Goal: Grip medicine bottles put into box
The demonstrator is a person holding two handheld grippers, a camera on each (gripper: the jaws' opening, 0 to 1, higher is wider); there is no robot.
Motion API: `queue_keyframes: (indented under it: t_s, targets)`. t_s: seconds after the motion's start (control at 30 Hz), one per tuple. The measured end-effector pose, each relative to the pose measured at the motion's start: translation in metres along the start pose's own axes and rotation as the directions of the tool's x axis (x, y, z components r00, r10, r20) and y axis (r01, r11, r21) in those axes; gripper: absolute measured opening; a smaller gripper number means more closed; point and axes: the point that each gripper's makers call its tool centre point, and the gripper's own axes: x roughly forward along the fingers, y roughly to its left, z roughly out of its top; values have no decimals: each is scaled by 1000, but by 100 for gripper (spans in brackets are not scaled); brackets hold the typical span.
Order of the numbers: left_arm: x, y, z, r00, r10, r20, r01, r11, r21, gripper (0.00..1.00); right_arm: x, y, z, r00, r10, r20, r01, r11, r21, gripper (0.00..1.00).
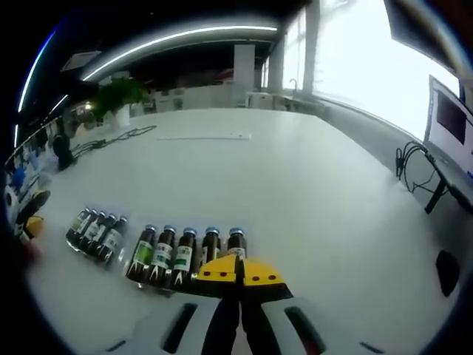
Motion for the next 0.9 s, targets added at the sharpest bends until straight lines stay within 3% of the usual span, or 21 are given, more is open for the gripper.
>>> queue_keyframes:
  t_s: [0.13, 0.53, 0.67, 0.73, 0.8, 0.9]
  targets:
    - [1, -2, -1, 1000, -10, -5, 10, 1000, 0, 35, -5, 3, 8, 998, -9, 61, 7, 1000, 21, 0]
    - [1, -6, -2, 1000, -14, -25, 14, 1000, 14, 35, -21, 25, 16, 972, 114, 205, -146, 979, 144, 10]
    - [1, -10, -3, 999, -20, -36, 21, 999, 44, 35, -28, 32, 24, 951, 154, 268, -209, 959, 190, 14]
    - [0, -7, -3, 999, -17, -32, 18, 999, 32, 35, -32, 37, 27, 937, 178, 301, -262, 928, 266, 14]
    - [-1, -2, -3, 1000, -7, -25, 8, 1000, 8, 35, -35, 44, 26, 923, 215, 319, -311, 905, 291, 14]
    - [-3, 6, -3, 1000, 7, -17, -7, 1000, -14, 36, -38, 46, 24, 919, 218, 328, -311, 913, 265, 14]
